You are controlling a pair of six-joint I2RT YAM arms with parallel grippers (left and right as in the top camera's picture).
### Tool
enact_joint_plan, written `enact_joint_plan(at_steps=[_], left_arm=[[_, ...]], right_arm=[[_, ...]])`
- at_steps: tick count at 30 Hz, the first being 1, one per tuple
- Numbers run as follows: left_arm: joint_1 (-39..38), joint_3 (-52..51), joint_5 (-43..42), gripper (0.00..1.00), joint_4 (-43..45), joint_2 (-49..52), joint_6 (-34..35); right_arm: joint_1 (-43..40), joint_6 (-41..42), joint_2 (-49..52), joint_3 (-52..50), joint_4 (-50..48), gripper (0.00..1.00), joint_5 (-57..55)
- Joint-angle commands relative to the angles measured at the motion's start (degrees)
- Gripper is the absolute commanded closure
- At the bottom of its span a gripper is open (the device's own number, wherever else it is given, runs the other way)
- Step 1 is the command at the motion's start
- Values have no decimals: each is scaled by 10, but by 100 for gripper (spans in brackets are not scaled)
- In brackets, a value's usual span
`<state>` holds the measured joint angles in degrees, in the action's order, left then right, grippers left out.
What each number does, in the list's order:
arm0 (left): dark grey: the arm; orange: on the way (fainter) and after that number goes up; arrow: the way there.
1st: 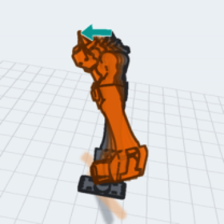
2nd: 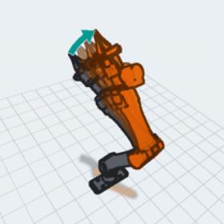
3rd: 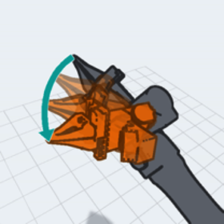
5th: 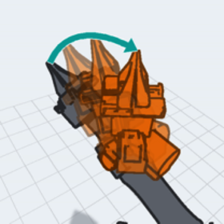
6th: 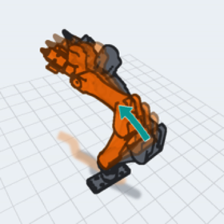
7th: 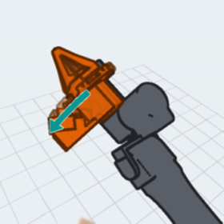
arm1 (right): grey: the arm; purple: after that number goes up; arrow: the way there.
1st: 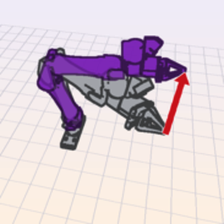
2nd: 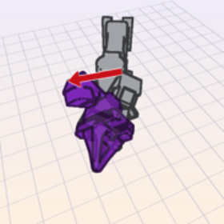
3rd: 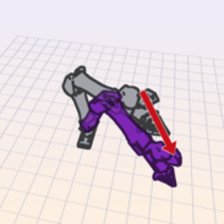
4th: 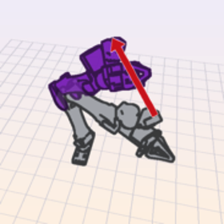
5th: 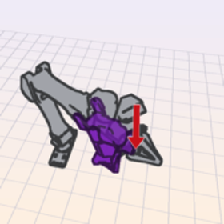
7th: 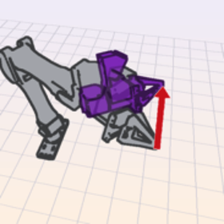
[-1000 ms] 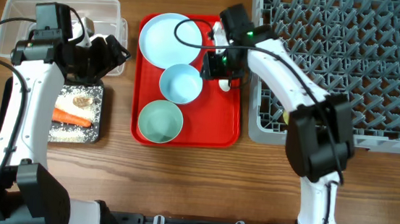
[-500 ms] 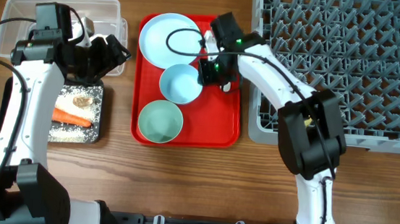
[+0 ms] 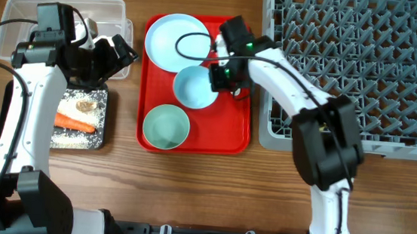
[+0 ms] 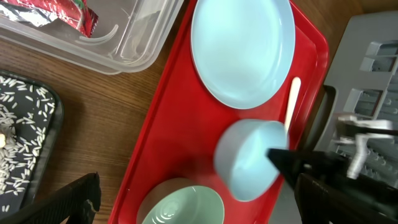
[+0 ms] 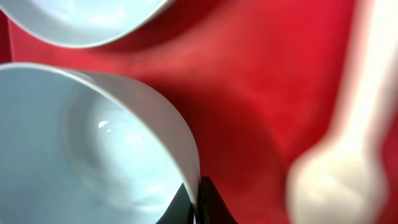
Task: Sort waste into correct bins and load items into the dishwasher rack
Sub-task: 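Carry the blue bowl right and set it in the dish rack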
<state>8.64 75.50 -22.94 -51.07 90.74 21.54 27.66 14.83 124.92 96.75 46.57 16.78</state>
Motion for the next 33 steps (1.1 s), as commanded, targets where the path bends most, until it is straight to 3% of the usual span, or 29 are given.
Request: enact_joint_plan(at_steps=[1,6,9,11,17,24,28,33], left_arm=[[2,4,5,0,-1,-7,-1],[2,4,5,0,-1,-7,-1],[2,4,5,0,-1,-7,-1],[2,4,5,0,-1,-7,-1],[2,4,5,0,-1,-7,-1],[2,4,5,0,-1,-7,-1],[2,4,5,0,-1,-7,-1],[2,4,5,0,-1,-7,-1]], right_arm=[[-36,3,-127,1,18,96,-114],[-55,3,-215,1,16,96,-382],[-55,0,-221,1,-11,96,-594],[-59,-21,-210,1,-43,96,-672],[-83,-172,-144,1,-227,96,-751],[-93,-471,-42,1,-501,96,-827],[-93,-515,-15,1,-494,96,-829],[-91,-475,-7,1,-420,96,-828]])
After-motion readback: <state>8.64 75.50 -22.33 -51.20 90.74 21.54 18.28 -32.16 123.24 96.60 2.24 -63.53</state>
